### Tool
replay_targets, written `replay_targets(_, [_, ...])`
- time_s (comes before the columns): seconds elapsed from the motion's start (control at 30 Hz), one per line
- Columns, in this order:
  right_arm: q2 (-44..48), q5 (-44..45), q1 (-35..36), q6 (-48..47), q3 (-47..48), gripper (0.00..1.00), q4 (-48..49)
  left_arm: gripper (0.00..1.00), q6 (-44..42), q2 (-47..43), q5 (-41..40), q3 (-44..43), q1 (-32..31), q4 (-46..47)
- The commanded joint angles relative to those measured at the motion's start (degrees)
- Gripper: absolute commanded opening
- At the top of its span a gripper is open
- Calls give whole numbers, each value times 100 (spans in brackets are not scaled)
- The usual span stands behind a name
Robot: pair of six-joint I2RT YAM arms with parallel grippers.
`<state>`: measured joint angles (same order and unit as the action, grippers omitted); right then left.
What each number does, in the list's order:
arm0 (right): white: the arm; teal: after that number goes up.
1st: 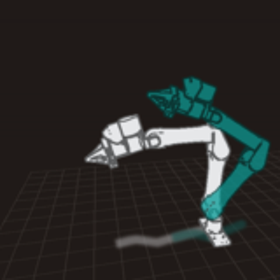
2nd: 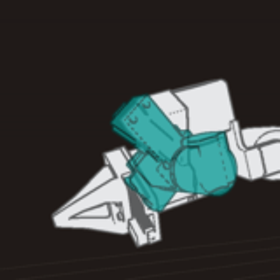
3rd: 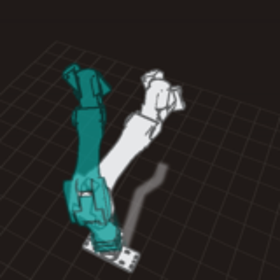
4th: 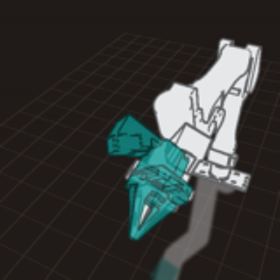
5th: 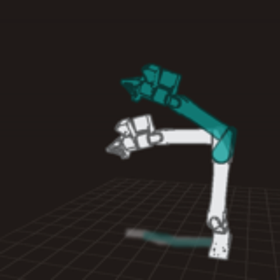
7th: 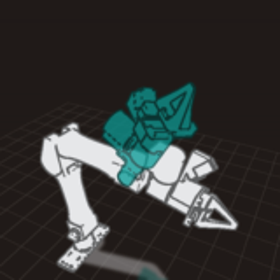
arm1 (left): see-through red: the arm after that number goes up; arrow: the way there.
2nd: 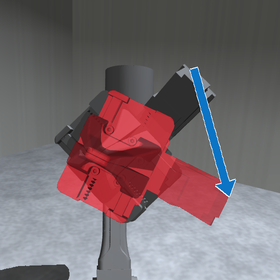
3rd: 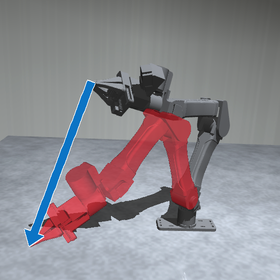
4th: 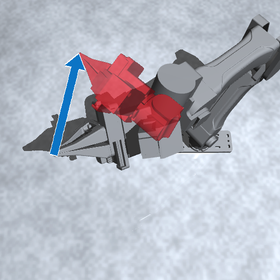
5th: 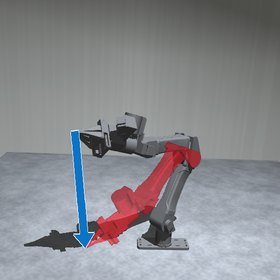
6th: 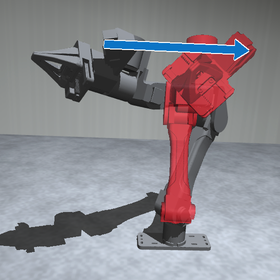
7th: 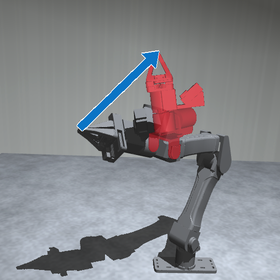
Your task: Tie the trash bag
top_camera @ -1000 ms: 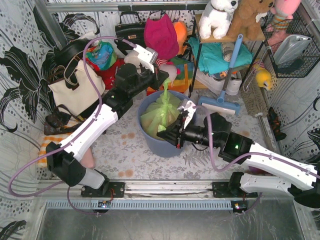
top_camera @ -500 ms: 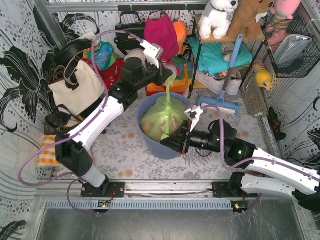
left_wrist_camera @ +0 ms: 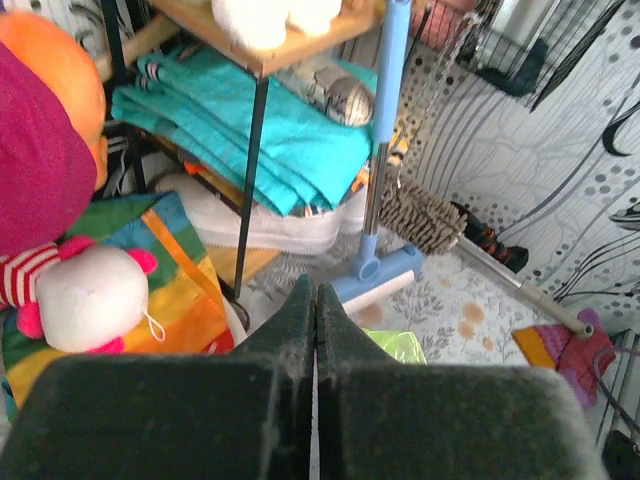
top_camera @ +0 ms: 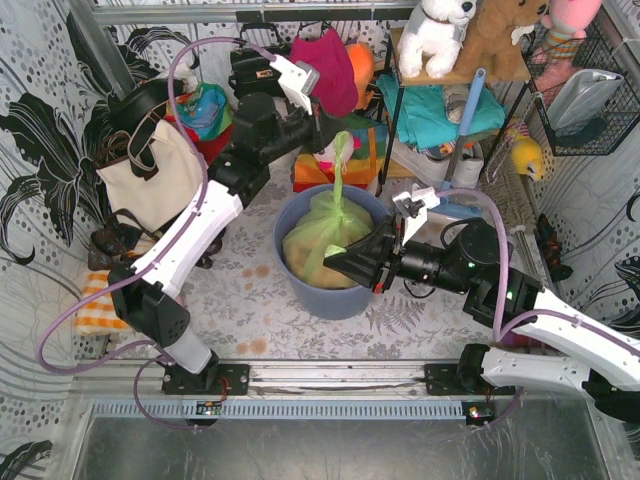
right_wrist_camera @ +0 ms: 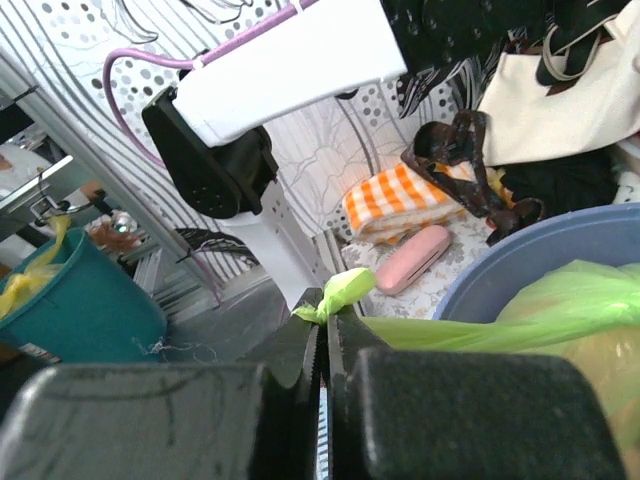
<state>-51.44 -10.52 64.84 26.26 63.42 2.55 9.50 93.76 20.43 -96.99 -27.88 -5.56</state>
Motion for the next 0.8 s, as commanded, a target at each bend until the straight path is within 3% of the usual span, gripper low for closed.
replay_targets(0.0, [191,-668,108,304,-306,0,236,0,3,-57,-214,32,155,595])
replay_targets(0.23, [620,-347,100,747,-1627,0,739,0,126,238,-239,931,178,989])
replay_targets(0.37, [507,-493,108,642,-1300,0,652,0,195,415,-261,562,263,947])
replay_targets(0.57, [164,-643,103,117,-156,0,566,0,174,491,-208,-707,286,531])
replay_targets(0.77, [291,-642,105,316,-401,0,779,0,382,352,-14,-591,283,509])
